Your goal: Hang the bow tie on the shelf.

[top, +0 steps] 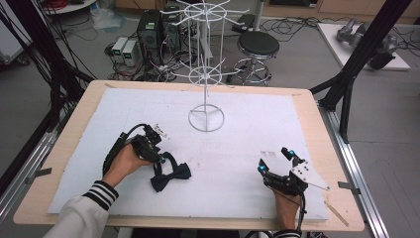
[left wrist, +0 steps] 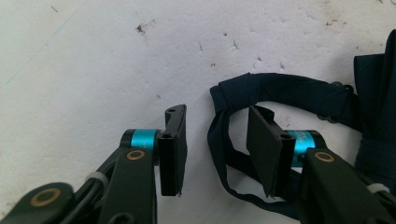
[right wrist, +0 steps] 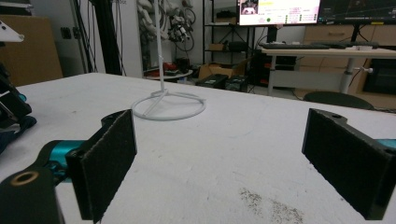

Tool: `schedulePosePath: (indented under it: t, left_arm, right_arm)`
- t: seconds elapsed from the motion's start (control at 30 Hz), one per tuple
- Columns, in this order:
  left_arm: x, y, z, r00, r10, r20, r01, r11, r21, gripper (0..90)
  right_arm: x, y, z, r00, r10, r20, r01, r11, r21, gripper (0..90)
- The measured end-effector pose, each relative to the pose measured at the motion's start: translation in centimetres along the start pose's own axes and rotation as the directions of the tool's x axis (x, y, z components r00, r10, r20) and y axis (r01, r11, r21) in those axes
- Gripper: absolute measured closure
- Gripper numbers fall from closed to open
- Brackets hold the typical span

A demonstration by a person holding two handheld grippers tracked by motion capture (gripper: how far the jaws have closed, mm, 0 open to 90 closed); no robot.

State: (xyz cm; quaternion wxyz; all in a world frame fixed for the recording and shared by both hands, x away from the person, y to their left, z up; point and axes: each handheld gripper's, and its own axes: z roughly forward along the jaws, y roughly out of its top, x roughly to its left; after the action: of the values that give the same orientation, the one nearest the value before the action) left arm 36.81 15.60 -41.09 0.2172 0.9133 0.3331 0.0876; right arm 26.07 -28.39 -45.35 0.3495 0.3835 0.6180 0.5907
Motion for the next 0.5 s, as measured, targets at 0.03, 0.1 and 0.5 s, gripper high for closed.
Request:
schedulePosePath:
  t: [0.03,0.1,0.5]
  left_arm:
    - [-0.02,0.01,0.03,1.0000,0.003,0.001,-0.003,1.0000,0.003,60.0]
    - [-0.10,0.00,0.05,0.9999,0.012,-0.003,-0.012,0.9999,0.003,62.9]
    - [-0.67,-0.53,0.22,0.9966,0.082,-0.003,-0.083,0.9965,-0.016,87.0]
  right_arm:
    - [0.02,0.00,0.01,1.0000,0.001,0.001,-0.001,1.000,-0.001,9.1]
    - [0.00,0.00,0.00,1.0000,0.000,0.000,0.000,1.000,0.000,9.1]
    - [0.00,-0.02,0.00,1.0000,0.001,0.001,-0.001,1.000,-0.004,9.1]
